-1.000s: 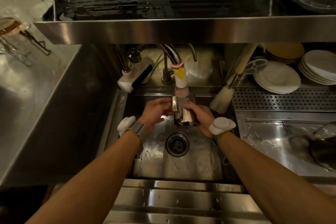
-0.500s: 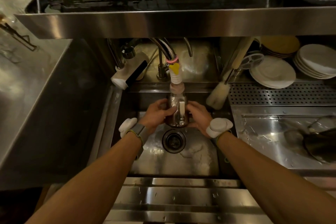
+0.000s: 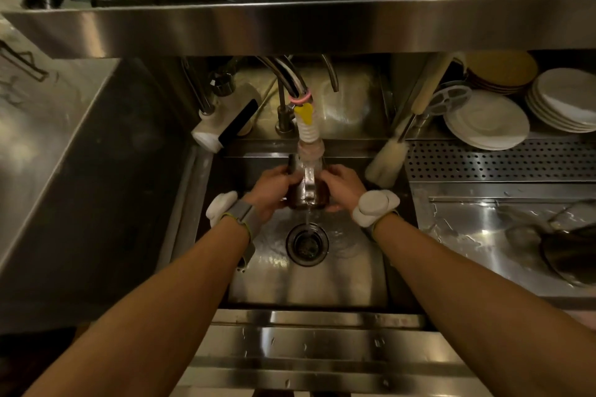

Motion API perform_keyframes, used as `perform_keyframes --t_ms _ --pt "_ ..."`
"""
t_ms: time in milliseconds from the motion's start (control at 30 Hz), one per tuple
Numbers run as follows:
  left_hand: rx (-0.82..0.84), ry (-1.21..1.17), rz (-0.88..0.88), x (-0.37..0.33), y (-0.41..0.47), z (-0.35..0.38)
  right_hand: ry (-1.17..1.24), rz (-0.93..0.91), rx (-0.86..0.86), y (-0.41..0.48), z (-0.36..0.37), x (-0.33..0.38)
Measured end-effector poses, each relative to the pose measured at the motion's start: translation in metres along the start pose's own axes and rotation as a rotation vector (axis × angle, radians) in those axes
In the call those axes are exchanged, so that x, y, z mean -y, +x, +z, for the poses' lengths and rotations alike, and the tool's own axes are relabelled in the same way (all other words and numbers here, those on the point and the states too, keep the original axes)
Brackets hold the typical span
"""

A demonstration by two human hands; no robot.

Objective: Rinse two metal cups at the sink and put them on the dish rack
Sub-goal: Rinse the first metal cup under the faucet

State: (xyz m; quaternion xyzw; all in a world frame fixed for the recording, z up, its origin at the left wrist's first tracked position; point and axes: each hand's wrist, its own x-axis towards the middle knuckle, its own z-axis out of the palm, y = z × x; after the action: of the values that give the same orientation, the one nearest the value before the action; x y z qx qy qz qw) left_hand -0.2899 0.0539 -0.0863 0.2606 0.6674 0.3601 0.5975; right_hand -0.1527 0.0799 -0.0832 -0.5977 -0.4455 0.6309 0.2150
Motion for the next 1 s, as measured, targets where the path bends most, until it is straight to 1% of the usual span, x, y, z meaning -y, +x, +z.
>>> perform_keyframes --t_ms 100,167,233,333,400,467,533,600,667,733,800,900,933,1000 --pt "-0.047 -0.030 0.023 -0.017 0.006 0.003 -0.021 -0.015 -0.025 0.005 -0.002 0.011" --pt "-0.067 0.029 -0.039 -0.015 0.006 0.004 -0.047 0.018 -0.012 0.005 -0.005 0.007" --pt "-0.051 0.093 -0.122 -0.009 0.001 0.004 -0.072 0.061 0.014 0.000 -0.006 0.003" --pt "-0.042 0.086 -0.140 -0.003 0.000 0.001 -0.093 0.059 0.021 0.002 -0.005 -0.001" --pt "-0.052 0.049 -0.143 -0.006 -0.003 0.001 -0.033 0.069 0.024 0.004 -0.004 0.000" --pt "-0.030 0.013 -0.167 -0.006 -0.007 0.001 0.061 0.100 0.064 0.004 -0.001 -0.001" --pt "0.035 -0.044 -0.184 -0.006 -0.013 0.004 0.130 0.117 0.097 -0.001 0.000 -0.005" --pt "0.084 -0.122 -0.179 -0.004 -0.016 0.004 0.177 0.108 0.095 -0.003 -0.001 -0.007" --pt "0.042 -0.144 -0.144 -0.001 -0.013 0.005 0.240 0.106 0.060 -0.003 -0.006 -0.006" --pt "-0.047 -0.104 -0.079 0.001 -0.011 0.006 0.271 0.100 -0.006 0.001 -0.009 -0.004" --pt "-0.072 -0.053 -0.049 0.002 -0.010 0.007 0.183 0.055 -0.081 0.006 -0.009 -0.001" --pt "-0.042 -0.033 -0.101 -0.003 -0.021 0.007 -0.004 -0.032 -0.240 0.014 -0.008 0.000" --pt "-0.046 -0.044 -0.115 -0.007 -0.026 0.005 -0.025 -0.042 -0.281 0.017 -0.008 -0.001" --pt "-0.073 -0.068 -0.136 -0.008 -0.025 -0.002 -0.016 -0.041 -0.307 0.018 -0.005 0.002"
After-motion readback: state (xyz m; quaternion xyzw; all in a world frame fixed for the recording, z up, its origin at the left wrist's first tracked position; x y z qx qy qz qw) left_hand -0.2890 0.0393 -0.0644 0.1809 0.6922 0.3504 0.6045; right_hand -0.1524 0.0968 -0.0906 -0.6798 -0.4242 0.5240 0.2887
